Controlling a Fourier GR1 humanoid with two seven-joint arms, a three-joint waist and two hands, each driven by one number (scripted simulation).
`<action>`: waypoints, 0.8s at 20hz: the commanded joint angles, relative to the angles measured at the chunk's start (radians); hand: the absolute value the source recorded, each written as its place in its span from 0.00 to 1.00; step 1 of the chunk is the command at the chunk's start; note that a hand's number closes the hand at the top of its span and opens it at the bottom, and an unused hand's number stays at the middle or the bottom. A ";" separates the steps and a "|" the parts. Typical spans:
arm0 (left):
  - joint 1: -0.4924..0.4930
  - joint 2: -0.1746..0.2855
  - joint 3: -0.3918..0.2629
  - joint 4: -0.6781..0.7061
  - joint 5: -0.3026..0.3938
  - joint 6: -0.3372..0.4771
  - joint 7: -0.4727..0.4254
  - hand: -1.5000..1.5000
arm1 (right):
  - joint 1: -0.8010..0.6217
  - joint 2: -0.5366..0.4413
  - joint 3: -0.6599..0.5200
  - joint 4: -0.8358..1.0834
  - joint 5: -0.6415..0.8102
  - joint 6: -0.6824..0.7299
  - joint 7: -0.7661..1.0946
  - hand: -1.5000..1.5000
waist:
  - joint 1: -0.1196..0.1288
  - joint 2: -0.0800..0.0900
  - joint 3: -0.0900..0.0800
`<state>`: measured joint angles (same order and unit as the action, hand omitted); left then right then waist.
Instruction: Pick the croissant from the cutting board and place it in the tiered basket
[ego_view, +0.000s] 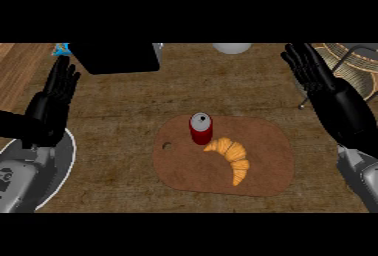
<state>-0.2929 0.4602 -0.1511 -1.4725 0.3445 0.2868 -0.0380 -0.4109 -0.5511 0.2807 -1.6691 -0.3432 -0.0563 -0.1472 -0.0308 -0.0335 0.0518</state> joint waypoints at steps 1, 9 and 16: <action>-0.006 0.004 -0.040 0.022 -0.047 0.016 0.043 0.50 | 0.064 0.061 -0.013 0.059 -0.113 0.064 -0.036 1.00 | 0.027 0.040 -0.048; 0.224 0.072 -0.056 0.145 0.008 -0.088 0.126 0.50 | 0.314 0.369 0.065 0.231 -0.491 0.313 -0.129 0.00 | 0.084 0.066 -0.040; 0.265 0.096 -0.038 0.160 0.011 -0.114 0.116 0.50 | 0.213 0.010 0.161 0.366 0.097 0.155 -0.084 0.00 | 0.070 0.034 -0.056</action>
<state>-0.0383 0.5412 -0.1908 -1.3158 0.3522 0.1897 0.0673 -0.1504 -0.4161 0.3820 -1.3469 -0.4550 0.1480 -0.2694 0.0330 0.0100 0.0028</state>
